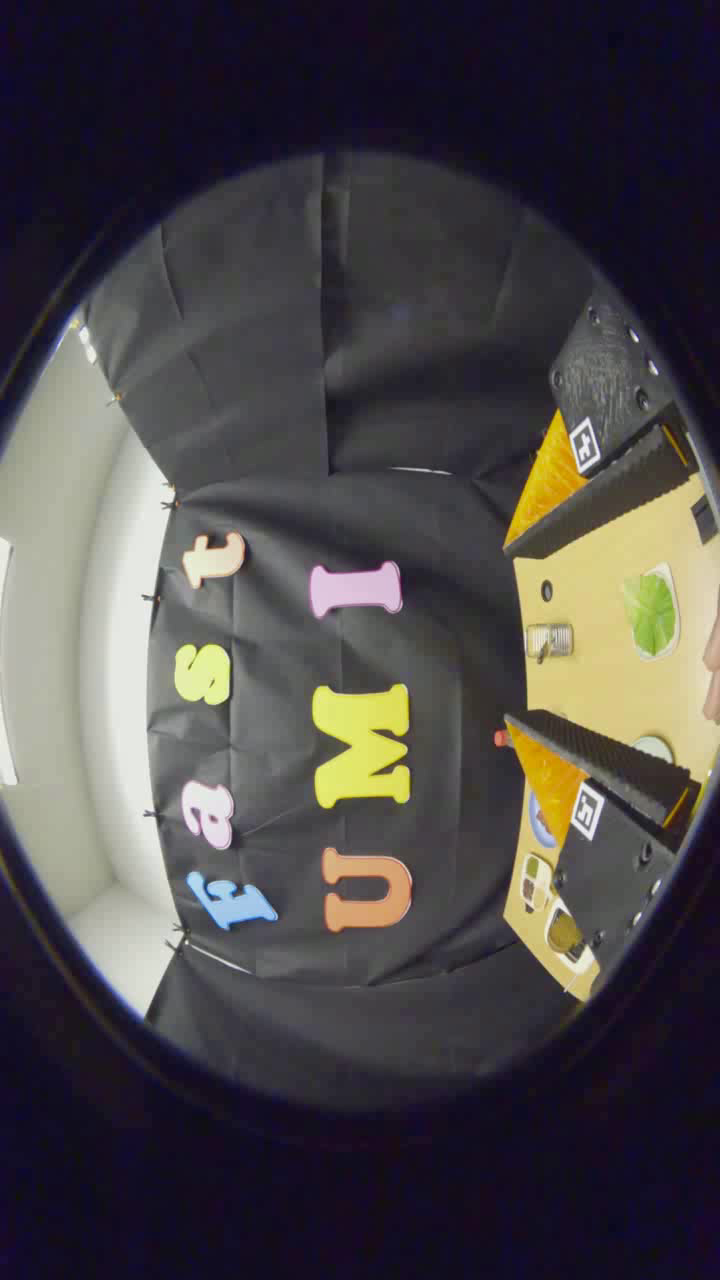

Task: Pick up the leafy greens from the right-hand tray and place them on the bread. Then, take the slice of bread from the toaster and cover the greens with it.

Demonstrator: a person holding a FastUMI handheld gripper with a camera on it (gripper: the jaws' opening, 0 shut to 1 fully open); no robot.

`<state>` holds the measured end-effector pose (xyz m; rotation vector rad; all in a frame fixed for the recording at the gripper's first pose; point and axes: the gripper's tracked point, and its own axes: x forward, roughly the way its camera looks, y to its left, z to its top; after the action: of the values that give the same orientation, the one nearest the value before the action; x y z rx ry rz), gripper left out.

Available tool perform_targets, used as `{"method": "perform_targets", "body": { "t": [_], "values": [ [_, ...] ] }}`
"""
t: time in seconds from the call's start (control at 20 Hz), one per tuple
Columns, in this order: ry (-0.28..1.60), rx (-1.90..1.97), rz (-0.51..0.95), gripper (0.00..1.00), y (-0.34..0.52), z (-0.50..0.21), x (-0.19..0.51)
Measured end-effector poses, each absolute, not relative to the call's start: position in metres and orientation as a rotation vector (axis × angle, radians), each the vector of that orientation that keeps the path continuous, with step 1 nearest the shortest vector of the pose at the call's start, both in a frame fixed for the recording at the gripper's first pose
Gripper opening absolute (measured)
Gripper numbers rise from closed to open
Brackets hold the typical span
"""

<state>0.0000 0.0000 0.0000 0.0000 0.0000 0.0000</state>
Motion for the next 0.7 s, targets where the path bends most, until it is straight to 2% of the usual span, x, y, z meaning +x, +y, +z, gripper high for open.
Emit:
{"method": "perform_targets", "body": {
  "t": [0.45, 0.7],
  "values": [
    [-0.025, -0.076, 0.071, 0.96, -0.007, 0.012, 0.015],
    [-0.003, -0.095, 0.147, 0.96, -0.016, -0.007, 0.034]
  ]
}}
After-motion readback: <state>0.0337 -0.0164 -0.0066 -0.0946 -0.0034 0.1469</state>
